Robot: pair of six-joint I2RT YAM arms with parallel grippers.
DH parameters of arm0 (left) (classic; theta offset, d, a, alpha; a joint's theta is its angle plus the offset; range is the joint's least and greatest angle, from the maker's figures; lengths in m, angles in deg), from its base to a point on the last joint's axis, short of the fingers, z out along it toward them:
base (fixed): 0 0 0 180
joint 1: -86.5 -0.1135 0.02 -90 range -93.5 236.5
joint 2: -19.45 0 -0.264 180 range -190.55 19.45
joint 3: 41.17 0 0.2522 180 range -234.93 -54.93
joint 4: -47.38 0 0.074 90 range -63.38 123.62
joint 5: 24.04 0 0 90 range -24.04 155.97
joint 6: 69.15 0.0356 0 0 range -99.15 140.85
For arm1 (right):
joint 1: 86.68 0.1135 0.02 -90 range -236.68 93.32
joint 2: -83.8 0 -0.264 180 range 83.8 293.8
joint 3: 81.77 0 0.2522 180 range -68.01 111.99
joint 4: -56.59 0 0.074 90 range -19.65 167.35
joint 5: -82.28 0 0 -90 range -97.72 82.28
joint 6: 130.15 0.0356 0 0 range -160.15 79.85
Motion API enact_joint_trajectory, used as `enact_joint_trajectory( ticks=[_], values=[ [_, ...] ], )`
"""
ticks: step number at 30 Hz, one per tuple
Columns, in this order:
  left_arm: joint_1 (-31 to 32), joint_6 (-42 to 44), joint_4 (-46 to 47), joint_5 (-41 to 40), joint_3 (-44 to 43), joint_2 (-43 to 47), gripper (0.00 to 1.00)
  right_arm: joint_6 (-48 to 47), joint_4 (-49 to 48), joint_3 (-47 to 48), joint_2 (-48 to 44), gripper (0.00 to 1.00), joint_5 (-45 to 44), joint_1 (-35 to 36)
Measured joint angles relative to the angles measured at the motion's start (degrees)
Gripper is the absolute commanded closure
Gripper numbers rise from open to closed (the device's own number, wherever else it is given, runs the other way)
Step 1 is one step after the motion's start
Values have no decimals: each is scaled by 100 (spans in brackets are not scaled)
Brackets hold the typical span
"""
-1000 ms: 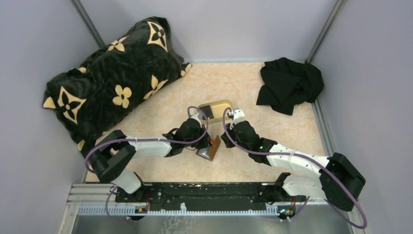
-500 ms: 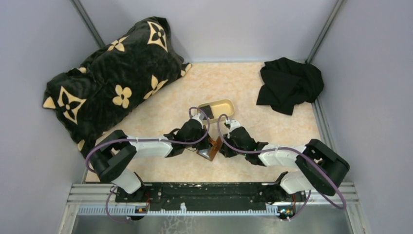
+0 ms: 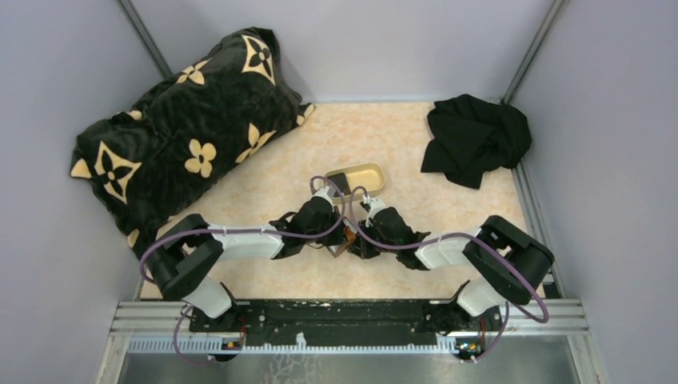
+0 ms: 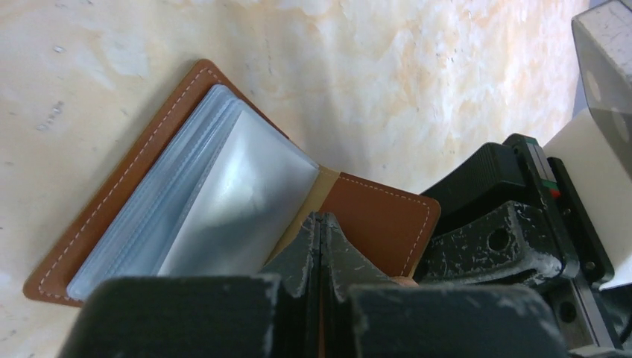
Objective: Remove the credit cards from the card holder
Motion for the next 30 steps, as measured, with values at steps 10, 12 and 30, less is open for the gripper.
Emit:
enact_joint_trajectory(
  ticks=[10, 12, 30],
  values=[
    [-24, 2, -127, -280, -92, 0, 100, -205, 260, 195, 37, 100, 107, -516],
    [-17, 0, -129, -267, -94, 0, 100, -297, 393, 195, -109, 100, 46, -664],
    [164, -2, -114, 195, -529, -758, 100, -656, 933, 236, -920, 100, -240, -1244]
  ],
)
